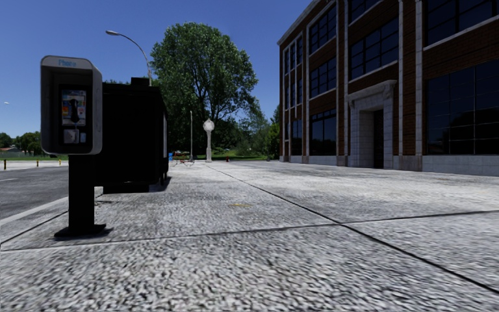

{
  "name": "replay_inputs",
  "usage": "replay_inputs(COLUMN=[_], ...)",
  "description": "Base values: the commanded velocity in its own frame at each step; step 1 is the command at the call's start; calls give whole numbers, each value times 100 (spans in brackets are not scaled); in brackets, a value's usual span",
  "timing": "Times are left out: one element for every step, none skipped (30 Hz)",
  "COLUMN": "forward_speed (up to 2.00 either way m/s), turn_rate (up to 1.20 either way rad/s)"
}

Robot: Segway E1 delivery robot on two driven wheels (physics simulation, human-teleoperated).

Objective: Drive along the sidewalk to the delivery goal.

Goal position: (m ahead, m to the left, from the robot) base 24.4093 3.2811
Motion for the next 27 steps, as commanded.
replay_inputs(forward_speed=[200, 200, 200, 200, 200, 200, 200, 200, 200, 200, 200, 200, 200, 200, 200, 200, 200, 200, 200, 200, 200, 200, 200, 200, 200, 200, 200], turn_rate=[0, 0, 0, 0, 0, 0, 0, 0, 0, 0, 0, 0, 0, 0, 0, 0, 0, 0, 0, 0, 0, 0, 0, 0, 0, 0, 0])
